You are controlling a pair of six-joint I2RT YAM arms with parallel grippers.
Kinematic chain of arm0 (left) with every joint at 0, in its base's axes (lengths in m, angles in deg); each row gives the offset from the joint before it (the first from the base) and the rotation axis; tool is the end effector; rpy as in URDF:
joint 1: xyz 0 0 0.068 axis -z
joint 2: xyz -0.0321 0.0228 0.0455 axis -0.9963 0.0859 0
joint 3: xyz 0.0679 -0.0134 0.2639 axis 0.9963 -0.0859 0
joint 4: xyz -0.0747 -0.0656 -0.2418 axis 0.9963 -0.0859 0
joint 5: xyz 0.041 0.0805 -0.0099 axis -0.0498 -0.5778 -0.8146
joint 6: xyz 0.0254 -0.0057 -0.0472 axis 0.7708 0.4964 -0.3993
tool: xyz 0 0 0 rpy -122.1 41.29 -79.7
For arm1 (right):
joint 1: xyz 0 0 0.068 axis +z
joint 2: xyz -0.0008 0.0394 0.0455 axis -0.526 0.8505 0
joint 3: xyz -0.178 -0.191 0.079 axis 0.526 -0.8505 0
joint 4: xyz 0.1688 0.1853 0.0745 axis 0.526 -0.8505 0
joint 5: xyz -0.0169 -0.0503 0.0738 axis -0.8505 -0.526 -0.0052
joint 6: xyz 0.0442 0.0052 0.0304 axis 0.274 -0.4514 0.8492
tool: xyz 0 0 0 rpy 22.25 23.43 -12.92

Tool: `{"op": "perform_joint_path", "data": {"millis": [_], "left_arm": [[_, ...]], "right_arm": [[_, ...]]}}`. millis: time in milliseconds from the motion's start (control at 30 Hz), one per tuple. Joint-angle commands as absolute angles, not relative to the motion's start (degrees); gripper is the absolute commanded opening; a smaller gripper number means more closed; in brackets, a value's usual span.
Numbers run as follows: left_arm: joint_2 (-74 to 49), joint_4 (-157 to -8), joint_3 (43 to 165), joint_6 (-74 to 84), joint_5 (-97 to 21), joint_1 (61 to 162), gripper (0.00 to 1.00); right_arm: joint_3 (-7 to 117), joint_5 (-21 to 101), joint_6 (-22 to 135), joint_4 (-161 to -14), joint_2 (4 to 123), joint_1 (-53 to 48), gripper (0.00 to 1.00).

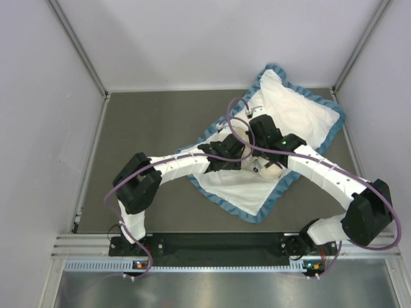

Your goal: Put the pillow into the pillowcase

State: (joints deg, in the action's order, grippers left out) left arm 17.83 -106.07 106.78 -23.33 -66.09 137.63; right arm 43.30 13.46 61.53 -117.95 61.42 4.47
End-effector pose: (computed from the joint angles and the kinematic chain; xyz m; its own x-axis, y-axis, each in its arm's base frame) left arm 0.2523 -0.3098 0.2055 -0.7709 0.0110 -0.6368 0.1678 0.9680 -0.1865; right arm 0.2457 0.1659 0.2911 -0.6457 -0.2258 -0.7295 -0.2528 0.9646 -0.0748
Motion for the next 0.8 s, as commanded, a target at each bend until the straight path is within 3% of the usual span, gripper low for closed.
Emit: {"op": "perform_joint_path", "data": {"millis": [0, 67, 100, 200, 567, 767], "left_arm": [[21.23, -107.86, 110.67, -25.17, -69.35, 136.84, 0.71], [23.51, -108.57, 111.55, -25.61, -68.65, 136.05, 0.60], [23.96, -108.66, 111.56, -25.53, -68.38, 135.70, 0.40], [22.83, -108.84, 109.98, -25.35, -68.03, 135.17, 0.01], [0.00, -114.72, 99.69, -23.16, -64.25, 131.57, 0.00], [-3.90, -117.96, 101.44, -20.43, -65.21, 128.15, 0.00]], "right_arm": [[43.43, 13.50, 62.07, -115.71, 57.92, 3.95, 0.00], [43.34, 13.94, 61.98, -115.71, 57.56, 3.95, 0.00], [43.25, 14.12, 61.98, -115.71, 57.48, 3.86, 0.00], [42.99, 14.73, 61.28, -115.71, 57.47, 3.95, 0.00], [41.14, 23.52, 59.78, -114.04, 65.20, 6.84, 0.00], [42.99, 22.83, 59.08, -119.04, 70.22, 11.85, 0.00]]}}
